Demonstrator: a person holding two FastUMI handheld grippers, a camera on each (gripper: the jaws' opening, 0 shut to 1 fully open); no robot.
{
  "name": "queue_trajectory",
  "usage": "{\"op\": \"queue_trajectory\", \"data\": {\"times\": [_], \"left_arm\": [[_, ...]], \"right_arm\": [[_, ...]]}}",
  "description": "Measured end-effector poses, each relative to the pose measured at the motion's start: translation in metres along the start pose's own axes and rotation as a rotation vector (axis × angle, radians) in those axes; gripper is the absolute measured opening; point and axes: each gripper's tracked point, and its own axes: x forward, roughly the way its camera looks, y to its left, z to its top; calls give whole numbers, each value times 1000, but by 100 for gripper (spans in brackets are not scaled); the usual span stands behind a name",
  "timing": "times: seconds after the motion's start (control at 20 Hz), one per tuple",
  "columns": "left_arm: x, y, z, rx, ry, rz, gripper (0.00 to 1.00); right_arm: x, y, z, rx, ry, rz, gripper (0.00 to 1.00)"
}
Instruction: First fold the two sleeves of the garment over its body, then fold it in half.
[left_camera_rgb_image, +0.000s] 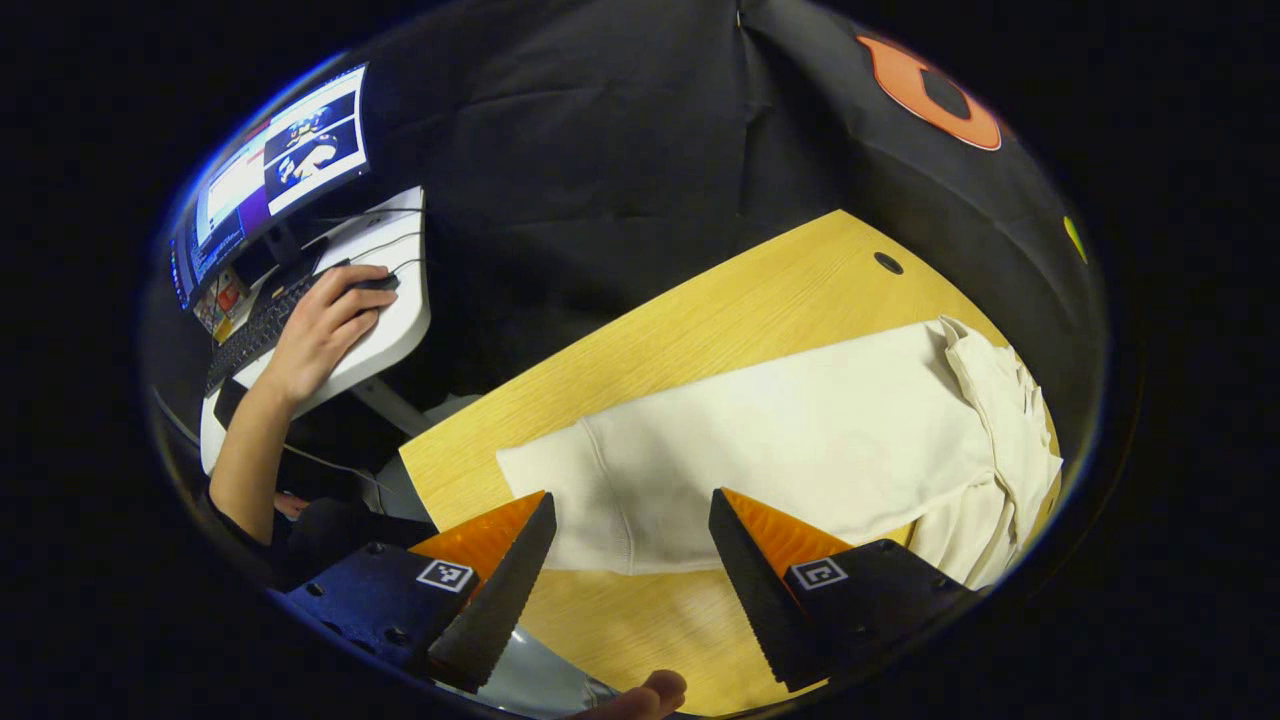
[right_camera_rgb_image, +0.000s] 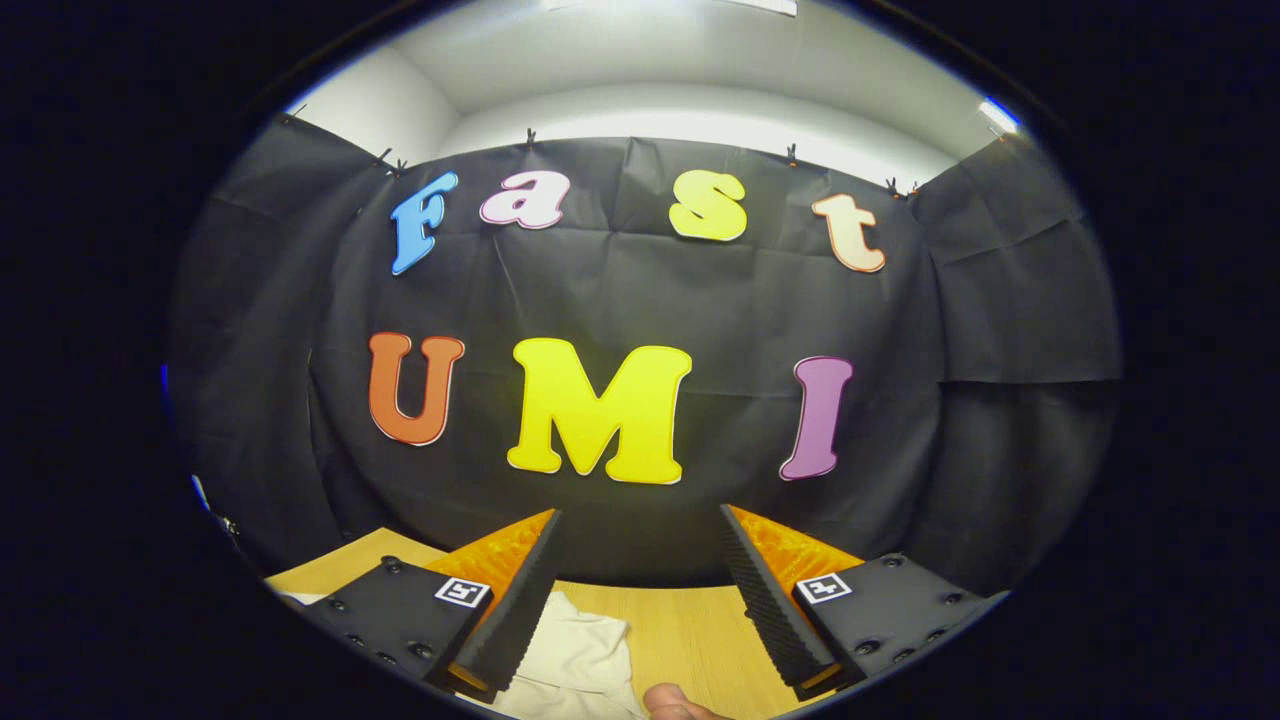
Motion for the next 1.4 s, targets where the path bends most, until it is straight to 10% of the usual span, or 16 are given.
{"op": "queue_trajectory", "data": {"times": [0.35, 0.75, 1.15, 1.4], "left_arm": [[12, 29, -6, -15, 48, 132, 98], [25, 29, -8, -232, 162, 108, 95], [28, 27, -8, -212, 245, 98, 93], [30, 21, -5, -178, 310, 81, 69]], "right_arm": [[-19, -10, -36, 31, 73, -9, 95], [-16, 0, -59, 17, 132, -5, 95], [-27, 24, -75, -2, 174, 35, 94], [-30, 13, -88, 10, 220, 5, 94]]}}
